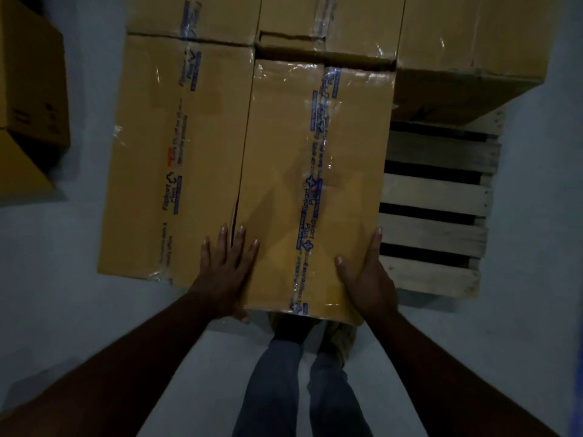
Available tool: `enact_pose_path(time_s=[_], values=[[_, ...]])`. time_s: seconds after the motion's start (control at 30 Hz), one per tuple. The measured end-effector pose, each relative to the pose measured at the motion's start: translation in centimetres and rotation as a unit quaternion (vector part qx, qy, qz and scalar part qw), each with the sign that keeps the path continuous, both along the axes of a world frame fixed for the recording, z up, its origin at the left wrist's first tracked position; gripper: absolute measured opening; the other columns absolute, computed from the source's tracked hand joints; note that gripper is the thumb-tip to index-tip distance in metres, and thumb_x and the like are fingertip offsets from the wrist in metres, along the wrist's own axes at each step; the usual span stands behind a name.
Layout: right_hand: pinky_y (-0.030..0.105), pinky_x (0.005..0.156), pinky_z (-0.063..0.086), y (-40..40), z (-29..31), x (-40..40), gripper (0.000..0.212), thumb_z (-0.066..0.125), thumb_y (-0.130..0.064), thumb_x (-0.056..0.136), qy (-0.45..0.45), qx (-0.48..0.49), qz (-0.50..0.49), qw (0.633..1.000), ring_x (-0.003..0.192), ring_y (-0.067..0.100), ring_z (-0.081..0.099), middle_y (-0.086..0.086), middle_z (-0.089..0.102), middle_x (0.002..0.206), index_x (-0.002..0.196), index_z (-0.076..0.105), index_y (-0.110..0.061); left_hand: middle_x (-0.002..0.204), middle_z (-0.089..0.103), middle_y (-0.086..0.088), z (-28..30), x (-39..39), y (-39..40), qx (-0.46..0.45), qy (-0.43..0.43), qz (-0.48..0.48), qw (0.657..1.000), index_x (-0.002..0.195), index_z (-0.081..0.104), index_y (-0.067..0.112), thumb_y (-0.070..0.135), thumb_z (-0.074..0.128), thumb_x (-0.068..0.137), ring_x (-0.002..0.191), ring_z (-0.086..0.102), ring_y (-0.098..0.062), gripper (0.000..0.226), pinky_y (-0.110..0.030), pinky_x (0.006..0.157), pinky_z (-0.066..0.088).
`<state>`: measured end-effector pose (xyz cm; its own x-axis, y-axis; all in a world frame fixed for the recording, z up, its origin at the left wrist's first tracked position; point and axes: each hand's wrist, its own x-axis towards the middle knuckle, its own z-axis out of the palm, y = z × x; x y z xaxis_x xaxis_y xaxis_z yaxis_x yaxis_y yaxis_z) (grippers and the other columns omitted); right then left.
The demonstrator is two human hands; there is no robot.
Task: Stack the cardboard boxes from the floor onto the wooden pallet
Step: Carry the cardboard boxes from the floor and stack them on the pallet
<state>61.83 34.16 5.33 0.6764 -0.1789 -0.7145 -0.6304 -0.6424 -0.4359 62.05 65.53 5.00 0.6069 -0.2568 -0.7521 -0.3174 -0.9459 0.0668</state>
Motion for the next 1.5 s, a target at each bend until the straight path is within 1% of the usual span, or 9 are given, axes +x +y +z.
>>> enact_pose_path(time_s=[0.27, 0.5, 0.6, 0.67, 0.77, 0.93, 1.17, 1.3, 1.5], values=[[0.050, 0.094, 0.051, 0.2, -1.1, 1.0, 0.089, 0.042, -0.066, 0.101, -0.039, -0.042, 0.004, 0.998, 0.116, 0.041, 0.066, 0.016, 0.053, 0.151, 0.161, -0.016, -0.036, 0.162, -0.032, -0.021, -0.3, -0.1, 0.3, -0.024, -0.035, -0.007, 0.999, 0.160, -0.015, 0.018, 0.053, 0.089, 0.057, 0.146, -0.026, -0.053, 0.151, -0.077, 0.112, -0.001], [0.057, 0.113, 0.040, 1.0, -0.2, 1.2, 0.089, 0.054, -0.056, 0.099, -0.065, -0.035, -0.003, 0.997, 0.146, 0.037, 0.039, 0.010, 0.030, 0.167, 0.164, -0.001, -0.028, 0.162, -0.035, -0.017, 0.8, 0.2, -0.3, -0.012, -0.008, 0.009, 1.000, 0.159, -0.020, 0.021, 0.058, 0.085, 0.065, 0.148, -0.026, -0.048, 0.145, -0.067, 0.119, 0.000], [0.044, 0.113, 0.039, 3.4, 4.4, 0.5, 0.070, 0.063, -0.034, 0.099, -0.164, -0.028, 0.000, 0.986, 0.143, 0.030, 0.042, 0.011, 0.044, 0.157, 0.158, 0.031, -0.016, 0.169, -0.003, -0.014, 4.0, 0.3, -1.3, -0.074, 0.018, 0.061, 0.995, 0.160, 0.011, 0.015, 0.060, 0.075, 0.078, 0.155, -0.006, -0.037, 0.113, -0.054, 0.123, 0.004], [0.038, 0.106, 0.044, 5.4, 8.8, -0.3, 0.054, 0.068, -0.024, 0.095, -0.239, 0.010, 0.013, 0.971, 0.130, 0.023, 0.053, 0.006, 0.058, 0.140, 0.146, 0.050, -0.017, 0.163, 0.028, -0.010, 7.6, -0.8, -1.8, -0.162, 0.015, 0.186, 0.969, 0.149, 0.043, 0.016, 0.053, 0.068, 0.089, 0.155, 0.015, -0.031, 0.074, -0.044, 0.123, 0.012], [0.035, 0.096, 0.055, 8.4, 15.5, -1.8, 0.034, 0.068, -0.017, 0.097, -0.233, 0.137, -0.002, 0.963, 0.114, 0.008, 0.063, 0.000, 0.067, 0.123, 0.131, 0.063, -0.019, 0.135, 0.063, -0.005, 14.2, -4.2, -1.8, -0.294, -0.028, 0.409, 0.863, 0.127, 0.065, 0.014, 0.036, 0.066, 0.097, 0.129, 0.057, -0.021, 0.038, -0.025, 0.100, 0.042], [0.027, 0.088, 0.055, 13.0, 25.5, -6.4, 0.025, 0.068, -0.010, 0.099, -0.143, 0.303, 0.035, 0.942, 0.092, -0.008, 0.067, -0.003, 0.071, 0.107, 0.123, 0.068, -0.011, 0.107, 0.070, 0.006, 24.8, -14.9, -0.5, -0.352, -0.150, 0.616, 0.689, 0.114, 0.070, 0.014, 0.020, 0.065, 0.099, 0.094, 0.064, 0.005, 0.017, -0.007, 0.081, 0.047], [0.038, 0.090, 0.055, 14.3, 34.4, -20.2, 0.023, 0.069, -0.010, 0.097, -0.020, 0.389, 0.187, 0.902, 0.112, 0.029, 0.069, 0.007, 0.075, 0.116, 0.119, 0.071, -0.017, 0.097, 0.078, 0.003, 31.3, -35.8, -5.1, -0.349, -0.289, 0.799, 0.397, 0.092, 0.072, 0.049, 0.050, 0.066, 0.081, 0.096, 0.074, -0.019, 0.012, -0.047, 0.092, 0.058], [0.030, 0.078, 0.057, 15.2, 35.7, -31.1, 0.020, 0.062, -0.005, 0.100, 0.091, 0.370, 0.286, 0.879, 0.100, 0.029, 0.072, 0.016, 0.074, 0.114, 0.113, 0.070, -0.019, 0.100, 0.077, 0.003, 31.5, -48.1, -10.1, -0.327, -0.314, 0.853, 0.259, 0.098, 0.073, 0.036, 0.043, 0.065, 0.085, 0.099, 0.073, -0.017, 0.016, -0.048, 0.095, 0.057], [0.042, 0.090, 0.057, 15.8, 36.0, -48.5, 0.033, 0.065, -0.032, 0.088, 0.175, 0.312, 0.549, 0.756, 0.104, 0.025, 0.072, 0.001, 0.075, 0.113, 0.118, 0.068, -0.020, 0.105, 0.074, 0.003, 30.2, -65.5, -19.4, -0.218, -0.335, 0.914, 0.070, 0.098, 0.069, 0.039, 0.028, 0.063, 0.096, 0.103, 0.071, -0.022, 0.013, -0.044, 0.096, 0.056]])
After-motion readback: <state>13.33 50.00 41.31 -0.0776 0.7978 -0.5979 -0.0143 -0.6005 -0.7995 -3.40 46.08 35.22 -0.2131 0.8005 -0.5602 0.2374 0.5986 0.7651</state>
